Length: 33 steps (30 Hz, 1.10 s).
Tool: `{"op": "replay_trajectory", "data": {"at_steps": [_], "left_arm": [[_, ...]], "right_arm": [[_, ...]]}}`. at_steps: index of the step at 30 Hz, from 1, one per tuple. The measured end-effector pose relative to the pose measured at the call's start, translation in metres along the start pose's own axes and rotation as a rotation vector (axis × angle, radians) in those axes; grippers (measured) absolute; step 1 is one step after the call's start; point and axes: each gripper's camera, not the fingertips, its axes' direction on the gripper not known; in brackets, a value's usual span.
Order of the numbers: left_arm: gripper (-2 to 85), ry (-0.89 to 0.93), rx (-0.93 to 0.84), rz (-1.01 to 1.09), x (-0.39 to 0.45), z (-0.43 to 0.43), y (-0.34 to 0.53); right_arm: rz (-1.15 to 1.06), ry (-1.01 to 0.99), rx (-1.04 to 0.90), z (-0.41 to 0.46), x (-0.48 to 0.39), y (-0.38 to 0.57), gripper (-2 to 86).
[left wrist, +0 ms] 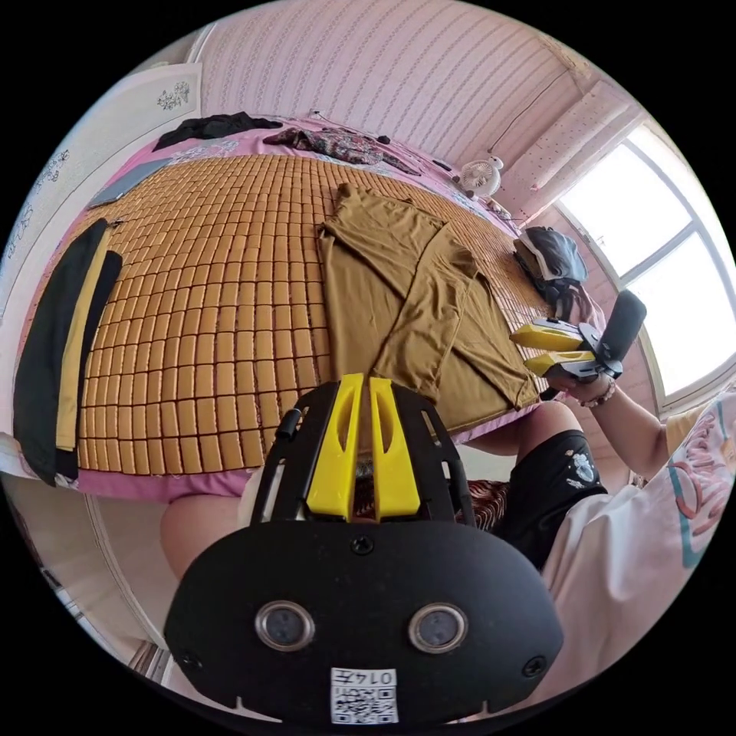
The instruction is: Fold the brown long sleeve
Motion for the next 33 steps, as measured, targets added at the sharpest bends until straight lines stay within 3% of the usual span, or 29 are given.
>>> {"op": "replay_trajectory", "data": {"at_steps": [5, 11, 16, 21, 24, 28, 33], "left_arm": [[2.7, 0.03, 0.034, 0.039, -0.009, 0.006, -0.035], [5.1, 0.031, 0.099, 0.132, -0.02, 0.037, -0.14], [5.6, 0.08, 0.075, 0.053, -0.04, 0.084, -0.235], [8.9, 0.075, 0.099, 0.022, -0.045, 0.117, -0.297], [9.6, 0.058, 0.011, 0.017, -0.042, 0.144, -0.326], [0.7, -0.062, -0.081, 0.008, -0.036, 0.165, -0.353], [-0.8, -0.062, -0.054, 0.038, -0.036, 0.154, -0.357]], "right_arm": [[0.136, 0.127, 0.011, -0.022, 0.049, -0.001, 8.7], [0.418, 0.428, 0.089, -0.05, 0.182, -0.016, 8.4], [0.612, 0.636, 0.051, -0.038, 0.305, -0.041, 8.2], [0.748, 0.65, -0.01, -0.014, 0.39, -0.056, 9.9], [0.801, 0.666, -0.042, -0.001, 0.42, -0.066, 10.1], [0.791, 0.62, -0.046, -0.001, 0.439, -0.076, 1.1], [0.755, 0.6, 0.059, -0.031, 0.433, -0.082, -0.6]]}}
